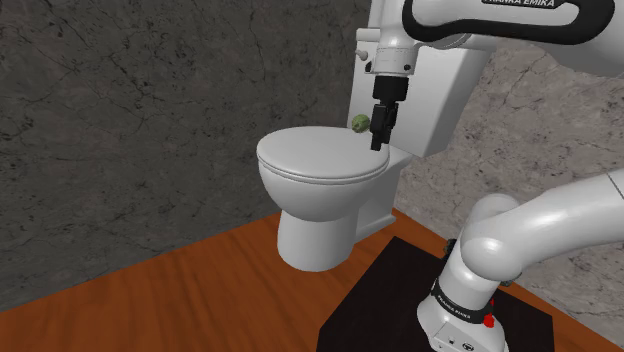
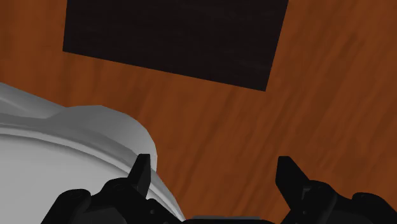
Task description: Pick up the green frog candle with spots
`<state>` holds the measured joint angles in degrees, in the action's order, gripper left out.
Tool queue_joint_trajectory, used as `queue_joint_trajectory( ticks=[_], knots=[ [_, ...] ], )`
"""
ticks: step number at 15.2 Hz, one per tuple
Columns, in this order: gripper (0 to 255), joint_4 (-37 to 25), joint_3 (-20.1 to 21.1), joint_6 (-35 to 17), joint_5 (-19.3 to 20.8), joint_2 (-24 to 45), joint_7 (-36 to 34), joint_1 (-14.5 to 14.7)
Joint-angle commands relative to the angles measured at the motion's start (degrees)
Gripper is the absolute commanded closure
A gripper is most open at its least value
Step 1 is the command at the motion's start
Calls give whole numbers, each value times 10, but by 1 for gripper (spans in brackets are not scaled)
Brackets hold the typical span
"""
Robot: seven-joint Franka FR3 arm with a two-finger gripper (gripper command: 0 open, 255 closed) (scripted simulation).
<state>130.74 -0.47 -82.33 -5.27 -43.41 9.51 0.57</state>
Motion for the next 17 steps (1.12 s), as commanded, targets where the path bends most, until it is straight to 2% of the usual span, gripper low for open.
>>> queue_joint_trajectory(
  ticks=[1,10,17],
  knots=[
    [0,0,0,0,0,0,0,0],
    [0,-52,-96,-36,83,100,139,-22],
    [0,-130,-164,-66,118,208,244,-33]
  ],
)
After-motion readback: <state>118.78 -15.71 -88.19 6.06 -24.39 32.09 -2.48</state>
